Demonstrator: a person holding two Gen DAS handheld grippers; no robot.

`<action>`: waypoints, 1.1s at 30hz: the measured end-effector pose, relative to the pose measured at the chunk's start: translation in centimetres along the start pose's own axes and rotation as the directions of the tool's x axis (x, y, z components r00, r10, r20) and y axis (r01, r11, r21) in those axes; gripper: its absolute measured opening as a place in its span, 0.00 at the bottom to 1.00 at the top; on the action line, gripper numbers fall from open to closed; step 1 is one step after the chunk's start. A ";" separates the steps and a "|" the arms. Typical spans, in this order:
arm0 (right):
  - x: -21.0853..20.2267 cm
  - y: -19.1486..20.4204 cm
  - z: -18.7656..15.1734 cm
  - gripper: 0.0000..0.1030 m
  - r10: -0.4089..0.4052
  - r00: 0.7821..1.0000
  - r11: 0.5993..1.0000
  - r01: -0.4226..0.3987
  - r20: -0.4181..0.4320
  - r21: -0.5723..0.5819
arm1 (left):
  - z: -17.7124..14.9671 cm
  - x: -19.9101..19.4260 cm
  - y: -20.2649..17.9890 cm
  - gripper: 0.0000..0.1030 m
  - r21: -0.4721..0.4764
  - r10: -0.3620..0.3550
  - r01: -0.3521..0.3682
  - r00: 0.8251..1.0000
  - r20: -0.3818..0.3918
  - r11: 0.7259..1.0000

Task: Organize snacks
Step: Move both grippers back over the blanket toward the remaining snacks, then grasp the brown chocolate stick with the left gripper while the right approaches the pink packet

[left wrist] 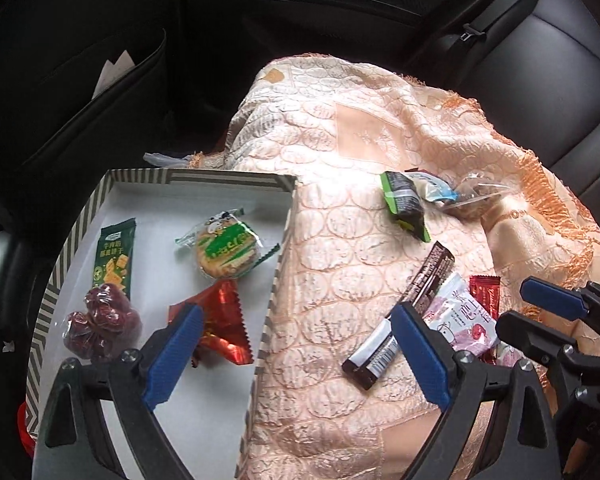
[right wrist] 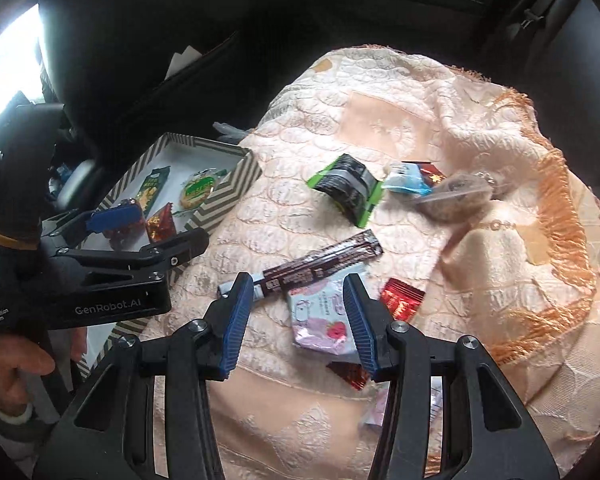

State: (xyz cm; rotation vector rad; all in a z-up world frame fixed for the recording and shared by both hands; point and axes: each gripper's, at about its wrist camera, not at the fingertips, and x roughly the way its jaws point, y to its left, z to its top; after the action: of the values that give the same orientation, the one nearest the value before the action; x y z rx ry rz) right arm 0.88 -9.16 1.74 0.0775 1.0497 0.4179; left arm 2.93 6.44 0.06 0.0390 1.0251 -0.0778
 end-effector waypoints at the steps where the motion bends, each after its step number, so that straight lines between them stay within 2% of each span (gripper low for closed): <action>1: -0.2 -0.5 -0.2 0.45 -0.012 1.000 1.000 0.012 0.000 0.007 | 0.0 0.1 -0.4 0.93 0.013 -0.004 0.004 1.000 -0.002 1.000; 9: -0.6 -4.1 -2.3 0.45 -0.032 0.999 0.995 0.034 -0.029 0.089 | -0.5 1.0 -3.2 0.93 0.100 -0.045 0.050 0.998 -0.045 0.994; 23: -1.0 -4.8 -2.6 0.45 -0.031 0.999 0.995 0.034 -0.032 0.098 | -0.2 3.5 -5.6 0.93 0.217 -0.098 0.123 0.988 -0.122 0.968; 27: -1.0 -4.8 -2.6 0.45 -0.030 0.999 0.994 0.033 -0.032 0.100 | 0.5 4.3 -6.0 0.93 0.277 -0.094 0.129 0.986 -0.136 0.952; 33: -0.8 -5.0 -2.7 0.45 -0.024 0.999 0.994 0.028 -0.039 0.105 | 1.4 5.5 -6.4 0.93 0.375 -0.123 0.184 0.976 -0.181 0.908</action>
State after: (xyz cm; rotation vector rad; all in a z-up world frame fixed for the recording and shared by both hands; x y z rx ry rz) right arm -0.27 -14.41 -0.28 0.1508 1.1087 0.3415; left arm 6.44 -0.27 -3.85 0.3331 1.1527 -0.4309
